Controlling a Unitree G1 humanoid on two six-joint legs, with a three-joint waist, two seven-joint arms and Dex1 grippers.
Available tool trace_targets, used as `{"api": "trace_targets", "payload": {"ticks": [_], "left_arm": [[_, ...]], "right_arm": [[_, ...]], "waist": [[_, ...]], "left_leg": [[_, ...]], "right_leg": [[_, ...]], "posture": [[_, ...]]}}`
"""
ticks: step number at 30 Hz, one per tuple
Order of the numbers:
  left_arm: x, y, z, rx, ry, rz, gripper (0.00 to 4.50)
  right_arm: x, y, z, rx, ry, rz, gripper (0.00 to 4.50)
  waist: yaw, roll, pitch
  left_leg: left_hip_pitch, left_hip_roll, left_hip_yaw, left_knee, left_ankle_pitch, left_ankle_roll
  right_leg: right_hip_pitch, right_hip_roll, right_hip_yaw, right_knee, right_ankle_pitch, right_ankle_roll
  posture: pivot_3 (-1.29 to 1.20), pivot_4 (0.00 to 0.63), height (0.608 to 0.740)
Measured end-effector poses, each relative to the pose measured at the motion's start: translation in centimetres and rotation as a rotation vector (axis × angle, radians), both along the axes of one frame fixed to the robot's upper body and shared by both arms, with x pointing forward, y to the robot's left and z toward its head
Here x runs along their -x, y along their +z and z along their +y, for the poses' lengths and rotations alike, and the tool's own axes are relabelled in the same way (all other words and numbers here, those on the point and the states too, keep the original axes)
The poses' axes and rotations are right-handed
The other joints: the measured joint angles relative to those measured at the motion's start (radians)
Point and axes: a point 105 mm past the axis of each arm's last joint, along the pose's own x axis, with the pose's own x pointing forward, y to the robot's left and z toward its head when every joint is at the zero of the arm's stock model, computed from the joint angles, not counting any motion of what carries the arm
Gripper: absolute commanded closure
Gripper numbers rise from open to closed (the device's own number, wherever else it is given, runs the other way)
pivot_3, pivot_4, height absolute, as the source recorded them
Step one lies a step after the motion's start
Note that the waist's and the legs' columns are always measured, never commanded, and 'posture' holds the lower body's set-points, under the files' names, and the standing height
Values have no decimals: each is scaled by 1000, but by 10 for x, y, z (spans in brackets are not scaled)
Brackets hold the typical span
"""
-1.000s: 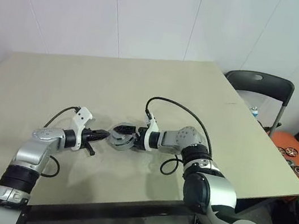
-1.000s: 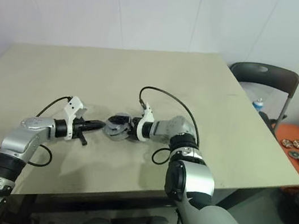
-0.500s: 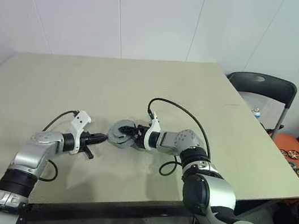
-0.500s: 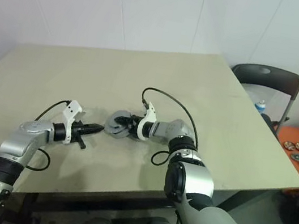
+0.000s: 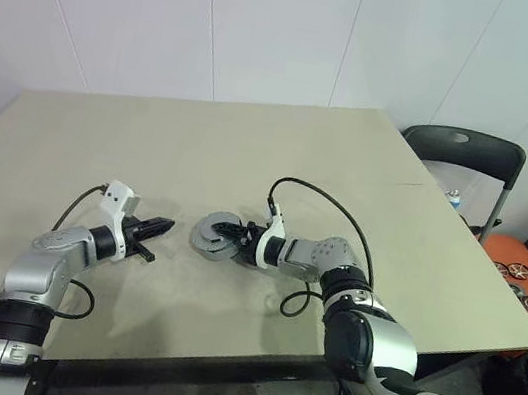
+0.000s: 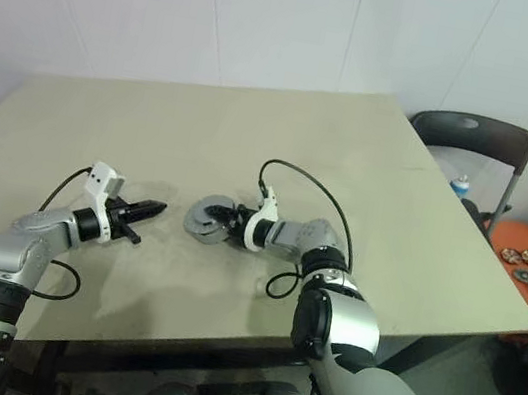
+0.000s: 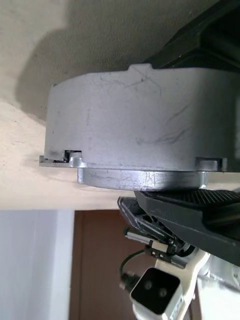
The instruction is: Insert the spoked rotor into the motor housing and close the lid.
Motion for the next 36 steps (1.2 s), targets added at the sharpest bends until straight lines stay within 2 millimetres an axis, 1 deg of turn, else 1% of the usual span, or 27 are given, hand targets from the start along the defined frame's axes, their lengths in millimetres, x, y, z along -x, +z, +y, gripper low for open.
{"api": "trace_targets", "payload": {"ticks": [3, 8, 11, 15, 16, 17, 18, 20, 22, 28, 32, 34, 35, 36], "left_arm": [[2, 7, -1, 35, 0, -13, 4500], [4, 8, -5, 43, -5, -9, 4500], [5, 11, -6, 40, -11, -18, 4500], [7, 9, -5, 35, -8, -12, 4500], [7, 8, -4, 33, -7, -10, 4500], [8, 7, -3, 28, -5, -7, 4500], [10, 5, 0, 20, 0, 1, 4500], [11, 5, 0, 17, 0, 6, 4500], [11, 7, -1, 16, -8, 1, 4500], [15, 6, 3, -5, -7, 10, 4500], [19, 5, 0, -12, -19, 11, 4500], [19, 6, -2, -13, -22, 15, 4500], [19, 6, -3, -11, -22, 14, 4500], [19, 7, -5, -9, -26, 10, 4500]], "right_arm": [[-1, 3, 0, -29, -11, 2, 2309], [-2, -3, 1, 36, 3, -46, 2309], [-3, -2, 0, 96, 45, -130, 2309], [-5, -6, -9, 122, 46, -167, 2309], [-6, -8, -12, 129, 41, -180, 1601], [-8, -11, -16, 153, 31, -196, 1346], [-8, -14, -19, 163, 29, -214, 994], [-7, -15, -18, 182, 48, -221, 511], [-6, -17, -21, 193, 53, -212, 511], [-4, -18, -40, 184, 92, -253, 511], [-3, -19, -59, 219, 150, -355, 511], [-6, -21, -72, 247, 134, -393, 511], [-10, -21, -84, 266, 102, -402, 511], [-15, -20, -103, 298, 61, -413, 511]], "waist": [[-1, 0, 0], [-3, 0, 0], [0, 0, 0], [18, 2, 0], [25, 2, -1], [28, 3, -1], [32, 3, -1], [36, 4, 0], [45, 3, -1], [70, 3, -1], [95, 4, -2], [114, 4, -3], [122, 4, -2], [135, 4, -1]], "left_leg": [[-5, 0, 0, 0, 0, 0], [-6, 0, 0, 0, 0, 0], [-1, 0, 0, 1, 0, 0], [11, -1, 0, 0, 0, 0], [13, -1, -1, 0, 0, 0], [15, -1, -2, 0, 0, 0], [19, -1, -2, 0, 0, 0], [25, -1, -2, 0, 0, 0], [30, -1, -2, 1, -1, 0], [29, -2, -2, 2, -1, 2], [28, -5, -3, 2, -2, 3], [28, -5, -2, 4, -4, 1], [27, -5, -1, 4, -4, 1], [25, -5, 3, 4, -4, 1]], "right_leg": [[-5, 0, 0, 0, 0, 0], [-6, 0, 0, 1, 0, -1], [-1, 0, 0, 1, 1, -1], [12, 0, -1, -1, 0, 0], [15, 0, -2, -2, 0, 0], [18, 0, -3, -3, -2, 2], [22, 0, -3, -4, -3, 3], [29, 0, -3, -4, -4, 3], [35, 0, -4, -5, -6, 1], [35, -1, -4, -6, -9, 8], [36, -5, -4, -6, -11, 13], [40, -6, -4, -7, -13, 13], [43, -8, -3, -7, -14, 13], [45, -11, -3, -8, -15, 15]], "posture": [[0, 0, 740], [0, 0, 740], [0, 0, 740], [0, 0, 740], [0, 0, 740], [0, 0, 740], [0, 0, 740], [0, 0, 740], [0, 0, 740], [0, 0, 740], [0, 0, 740], [0, 0, 740], [0, 0, 740], [0, 0, 740]]}}
